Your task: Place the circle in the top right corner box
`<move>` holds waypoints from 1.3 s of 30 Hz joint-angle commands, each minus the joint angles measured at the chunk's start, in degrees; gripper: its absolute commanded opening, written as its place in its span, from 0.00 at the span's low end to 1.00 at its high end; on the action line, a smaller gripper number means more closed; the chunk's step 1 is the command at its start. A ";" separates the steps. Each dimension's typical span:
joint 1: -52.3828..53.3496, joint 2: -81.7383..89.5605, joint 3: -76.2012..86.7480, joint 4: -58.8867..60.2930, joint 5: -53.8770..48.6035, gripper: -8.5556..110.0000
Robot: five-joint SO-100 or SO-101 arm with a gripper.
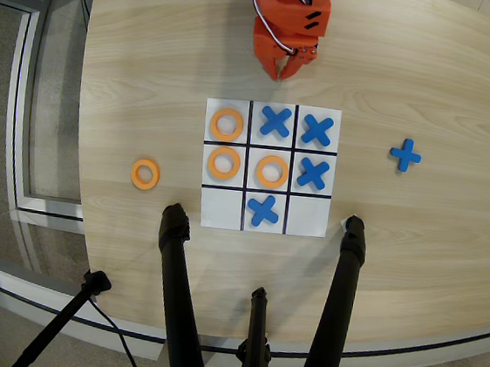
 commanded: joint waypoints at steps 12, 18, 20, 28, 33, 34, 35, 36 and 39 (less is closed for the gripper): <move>-7.56 -0.79 3.16 -0.26 0.00 0.07; -1.67 -6.06 -0.44 -2.81 -2.90 0.13; 1.49 -9.67 -4.31 -3.08 -2.55 0.13; 14.85 -31.90 -21.18 -11.78 -3.25 0.16; 19.69 -47.20 -32.87 -17.93 -2.81 0.18; 20.48 -50.98 -35.68 -18.90 -2.81 0.18; 21.27 -54.93 -38.58 -19.86 -2.64 0.18; 22.06 -59.15 -41.57 -20.92 -2.55 0.19; 24.26 -71.46 -50.80 -23.91 -2.37 0.23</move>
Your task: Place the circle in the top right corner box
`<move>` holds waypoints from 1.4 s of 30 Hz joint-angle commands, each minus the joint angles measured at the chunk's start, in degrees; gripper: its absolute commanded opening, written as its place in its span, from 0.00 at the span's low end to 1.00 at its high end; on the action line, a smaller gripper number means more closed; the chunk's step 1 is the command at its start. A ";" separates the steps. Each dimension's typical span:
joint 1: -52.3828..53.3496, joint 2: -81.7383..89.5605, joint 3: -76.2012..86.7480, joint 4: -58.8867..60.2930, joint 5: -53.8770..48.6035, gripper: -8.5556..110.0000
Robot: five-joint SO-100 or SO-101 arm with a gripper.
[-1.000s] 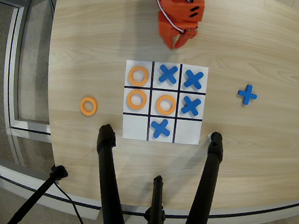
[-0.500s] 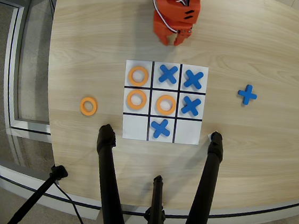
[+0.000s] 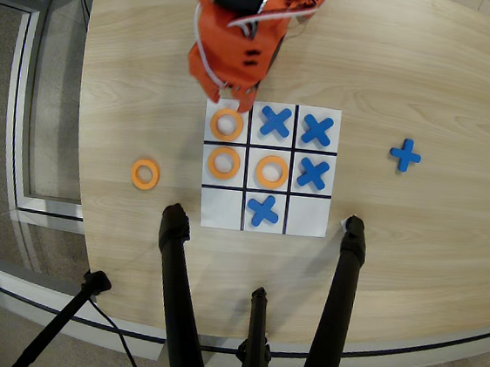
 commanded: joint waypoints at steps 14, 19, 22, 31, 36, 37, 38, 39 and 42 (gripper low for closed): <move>8.00 -50.01 -46.67 -10.55 1.05 0.26; 9.32 -58.27 -54.67 -13.18 1.05 0.26; 9.93 -62.05 -57.48 -15.03 1.05 0.26; 10.90 -67.85 -58.89 -18.11 0.79 0.26; 11.25 -69.43 -58.97 -18.81 0.53 0.26; 11.34 -69.61 -58.97 -18.81 0.53 0.26; 11.34 -69.70 -59.06 -18.98 0.53 0.26; 11.34 -69.87 -59.06 -19.25 0.53 0.26; 11.51 -70.93 -59.68 -19.78 0.53 0.26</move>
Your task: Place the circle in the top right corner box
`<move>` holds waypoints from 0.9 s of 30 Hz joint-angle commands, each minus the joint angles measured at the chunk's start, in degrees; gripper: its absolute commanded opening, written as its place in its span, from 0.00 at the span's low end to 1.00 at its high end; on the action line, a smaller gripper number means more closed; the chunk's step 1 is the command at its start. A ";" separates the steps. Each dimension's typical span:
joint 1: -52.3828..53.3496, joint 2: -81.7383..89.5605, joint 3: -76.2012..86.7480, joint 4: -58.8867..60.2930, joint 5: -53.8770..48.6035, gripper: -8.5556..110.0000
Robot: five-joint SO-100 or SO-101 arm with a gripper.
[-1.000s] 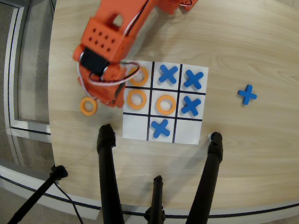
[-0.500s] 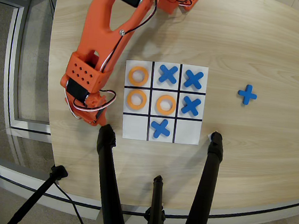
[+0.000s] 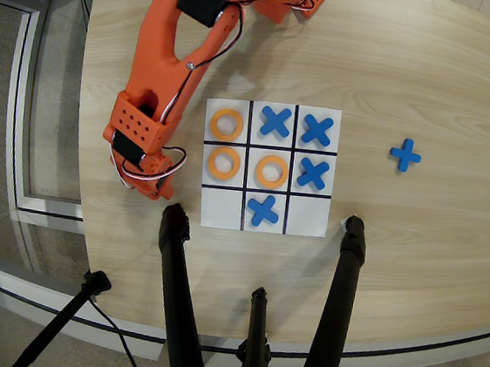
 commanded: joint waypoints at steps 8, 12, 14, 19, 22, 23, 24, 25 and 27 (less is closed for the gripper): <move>1.49 -2.99 -2.02 -1.14 -0.70 0.26; 2.11 -3.43 0.53 0.53 -0.70 0.26; 2.46 -2.99 0.79 4.66 -0.26 0.26; 2.72 -0.53 0.09 17.23 0.18 0.26; 2.46 0.00 0.26 21.01 1.67 0.26; 2.37 0.09 0.26 21.36 2.46 0.26; 2.29 0.09 0.09 21.80 2.90 0.26; 2.20 0.09 0.09 21.80 2.90 0.26; 2.20 -0.26 -0.09 21.09 3.25 0.25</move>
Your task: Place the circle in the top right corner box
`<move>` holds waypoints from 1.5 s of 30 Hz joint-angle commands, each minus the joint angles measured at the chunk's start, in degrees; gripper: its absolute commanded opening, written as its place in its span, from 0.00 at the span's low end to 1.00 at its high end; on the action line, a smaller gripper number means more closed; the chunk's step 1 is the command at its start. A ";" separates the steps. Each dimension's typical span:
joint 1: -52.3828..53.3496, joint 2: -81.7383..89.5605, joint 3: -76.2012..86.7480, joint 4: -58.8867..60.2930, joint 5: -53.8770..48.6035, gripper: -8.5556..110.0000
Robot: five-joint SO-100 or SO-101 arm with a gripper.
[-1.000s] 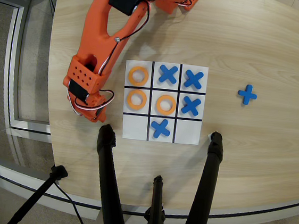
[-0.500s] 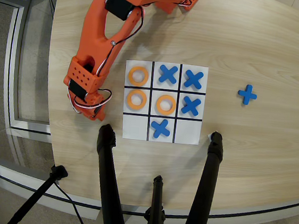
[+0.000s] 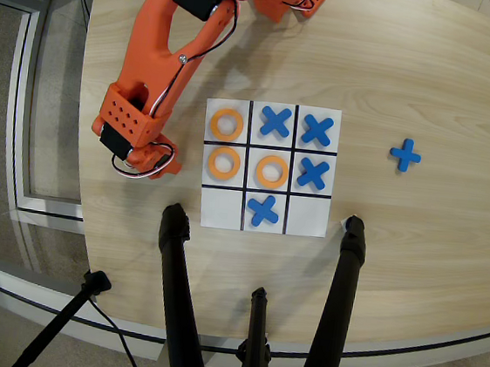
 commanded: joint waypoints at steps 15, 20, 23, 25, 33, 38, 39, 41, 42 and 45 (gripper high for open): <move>0.62 1.49 3.08 0.97 0.44 0.07; -1.23 3.60 2.37 3.43 2.81 0.07; -3.69 5.54 -2.37 9.32 4.04 0.07; -6.15 7.38 -6.42 14.68 4.04 0.07; -18.81 16.52 -12.48 18.02 10.11 0.07; -25.75 19.07 -11.34 17.40 11.95 0.07; -26.98 18.72 -10.90 16.44 12.13 0.07; -28.74 17.75 -9.49 12.66 13.36 0.07; -29.27 16.70 -9.49 11.16 13.80 0.07; -29.71 12.57 -10.72 6.86 14.15 0.07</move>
